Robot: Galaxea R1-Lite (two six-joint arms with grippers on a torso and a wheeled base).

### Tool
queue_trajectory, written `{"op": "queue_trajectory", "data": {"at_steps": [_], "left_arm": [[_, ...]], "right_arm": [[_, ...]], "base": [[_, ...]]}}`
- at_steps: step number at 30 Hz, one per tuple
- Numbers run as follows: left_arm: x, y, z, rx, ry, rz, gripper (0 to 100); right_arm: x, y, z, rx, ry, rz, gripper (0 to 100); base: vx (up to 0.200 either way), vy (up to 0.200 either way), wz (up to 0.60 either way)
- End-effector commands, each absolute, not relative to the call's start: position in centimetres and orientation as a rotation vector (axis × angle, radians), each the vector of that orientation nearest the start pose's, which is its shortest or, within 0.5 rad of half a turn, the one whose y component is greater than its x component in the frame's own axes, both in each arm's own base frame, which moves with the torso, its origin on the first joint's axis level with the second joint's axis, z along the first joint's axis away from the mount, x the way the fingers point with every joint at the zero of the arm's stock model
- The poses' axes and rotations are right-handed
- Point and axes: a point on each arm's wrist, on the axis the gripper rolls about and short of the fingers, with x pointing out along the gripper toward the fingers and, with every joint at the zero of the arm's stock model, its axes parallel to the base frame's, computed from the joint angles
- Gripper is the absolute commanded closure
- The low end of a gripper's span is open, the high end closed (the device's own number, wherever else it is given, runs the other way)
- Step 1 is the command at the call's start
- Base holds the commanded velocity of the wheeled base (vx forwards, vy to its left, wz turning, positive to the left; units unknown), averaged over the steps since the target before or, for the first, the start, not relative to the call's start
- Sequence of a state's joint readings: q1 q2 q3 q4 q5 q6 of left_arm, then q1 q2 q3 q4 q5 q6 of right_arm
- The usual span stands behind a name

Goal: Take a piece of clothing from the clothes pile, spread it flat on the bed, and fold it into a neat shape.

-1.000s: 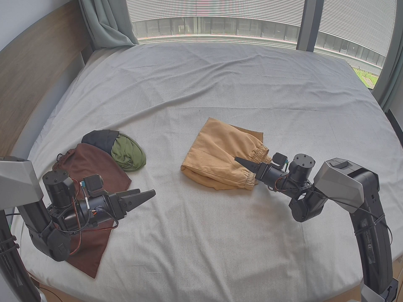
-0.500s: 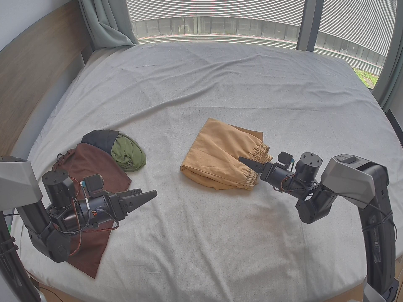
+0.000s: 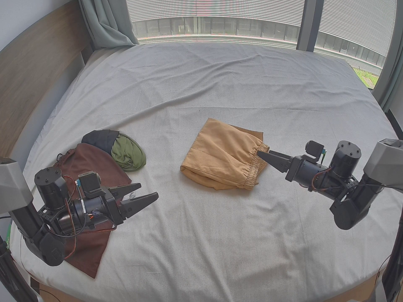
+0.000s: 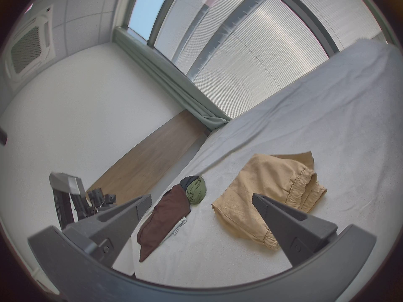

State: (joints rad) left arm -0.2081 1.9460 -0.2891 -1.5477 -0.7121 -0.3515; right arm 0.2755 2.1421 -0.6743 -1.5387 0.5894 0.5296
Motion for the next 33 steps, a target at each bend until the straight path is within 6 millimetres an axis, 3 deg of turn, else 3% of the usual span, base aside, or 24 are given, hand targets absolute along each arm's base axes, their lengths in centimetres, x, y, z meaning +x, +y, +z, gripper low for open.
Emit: {"op": "queue_trajectory", "data": {"at_steps": [1, 5, 13, 19, 21, 29, 33], "left_arm": [[24.9, -6.9, 9.3, -0.269, 0.223, -0.907, 0], [23.8, -7.2, 10.3, -0.229, 0.180, -0.932, 0], [18.2, -8.4, 12.9, -0.200, 0.103, -1.068, 0], [14.7, -8.5, 14.8, -0.183, 0.008, -1.148, 0], [13.1, -7.8, 14.8, -0.179, -0.010, -1.154, 0], [10.5, -6.6, 16.9, -0.160, -0.152, -1.163, 0], [8.9, -5.8, 17.5, -0.164, -0.183, -1.168, 0]], "right_arm": [[29.4, 10.1, 12.9, 0.388, 0.069, 0.890, 0], [27.1, 9.4, 12.8, 0.303, 0.065, 0.879, 0], [21.8, 7.4, 12.4, 0.109, 0.044, 0.783, 0], [18.3, 6.3, 14.5, 0.080, -0.056, 0.770, 0], [15.6, 5.1, 15.6, 0.081, -0.129, 0.715, 0], [9.7, 1.9, 18.3, 0.063, -0.340, 0.551, 0], [7.1, 1.5, 18.6, 0.045, -0.381, 0.532, 0]], "base": [[0.000, 0.000, 0.00], [0.000, 0.000, 0.00], [0.000, 0.000, 0.00], [0.000, 0.000, 0.00], [0.000, 0.000, 0.00], [0.000, 0.000, 0.00], [0.000, 0.000, 0.00]]}}
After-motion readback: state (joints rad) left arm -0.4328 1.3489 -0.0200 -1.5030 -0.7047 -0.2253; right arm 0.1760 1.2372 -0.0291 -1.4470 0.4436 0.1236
